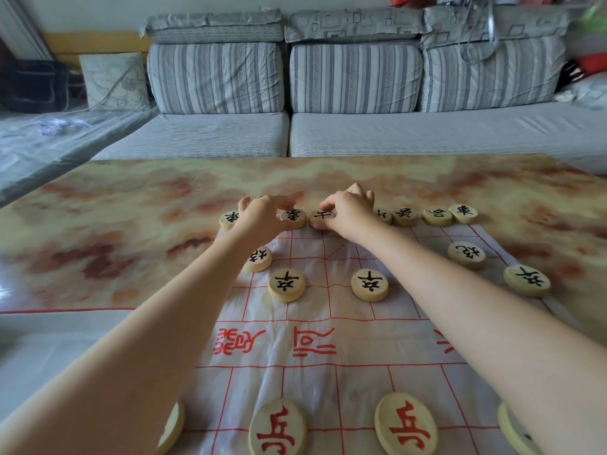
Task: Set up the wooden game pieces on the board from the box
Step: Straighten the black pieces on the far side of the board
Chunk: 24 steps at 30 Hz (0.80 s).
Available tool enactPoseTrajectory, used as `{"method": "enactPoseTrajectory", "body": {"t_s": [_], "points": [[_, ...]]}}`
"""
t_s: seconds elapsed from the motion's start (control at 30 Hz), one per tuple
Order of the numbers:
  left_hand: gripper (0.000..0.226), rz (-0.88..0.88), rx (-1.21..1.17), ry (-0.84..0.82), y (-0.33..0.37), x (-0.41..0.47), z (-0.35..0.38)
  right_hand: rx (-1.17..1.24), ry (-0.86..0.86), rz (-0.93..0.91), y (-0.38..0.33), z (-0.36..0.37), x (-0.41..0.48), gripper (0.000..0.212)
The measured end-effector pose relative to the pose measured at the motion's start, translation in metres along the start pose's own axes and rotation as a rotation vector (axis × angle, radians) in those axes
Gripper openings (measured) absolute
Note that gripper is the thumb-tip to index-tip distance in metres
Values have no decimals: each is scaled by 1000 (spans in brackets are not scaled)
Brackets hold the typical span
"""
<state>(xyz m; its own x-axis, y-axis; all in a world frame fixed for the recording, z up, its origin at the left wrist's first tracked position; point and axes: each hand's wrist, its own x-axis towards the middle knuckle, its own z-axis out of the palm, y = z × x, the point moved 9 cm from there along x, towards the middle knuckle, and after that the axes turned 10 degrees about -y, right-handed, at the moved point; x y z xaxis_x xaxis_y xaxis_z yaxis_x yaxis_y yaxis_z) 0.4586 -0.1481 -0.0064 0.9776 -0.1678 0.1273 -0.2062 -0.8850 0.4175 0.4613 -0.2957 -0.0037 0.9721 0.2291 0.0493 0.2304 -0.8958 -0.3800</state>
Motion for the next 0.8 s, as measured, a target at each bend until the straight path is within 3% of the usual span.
{"method": "enactPoseTrajectory", "body": {"t_s": [0.37,0.5,0.6,0.8], "points": [[55,22,-10,-31,3,-1,2,93,-23,-15,7,-3,-4,51],[61,34,-1,-62,8,0,0,257,53,74,47,-33,-13,38],[55,30,17,-46,13,1,-3,207,64,71,73,-52,-18,30],[42,55,25,-24,47,5,0,148,45,123,91,-52,-30,36]]}}
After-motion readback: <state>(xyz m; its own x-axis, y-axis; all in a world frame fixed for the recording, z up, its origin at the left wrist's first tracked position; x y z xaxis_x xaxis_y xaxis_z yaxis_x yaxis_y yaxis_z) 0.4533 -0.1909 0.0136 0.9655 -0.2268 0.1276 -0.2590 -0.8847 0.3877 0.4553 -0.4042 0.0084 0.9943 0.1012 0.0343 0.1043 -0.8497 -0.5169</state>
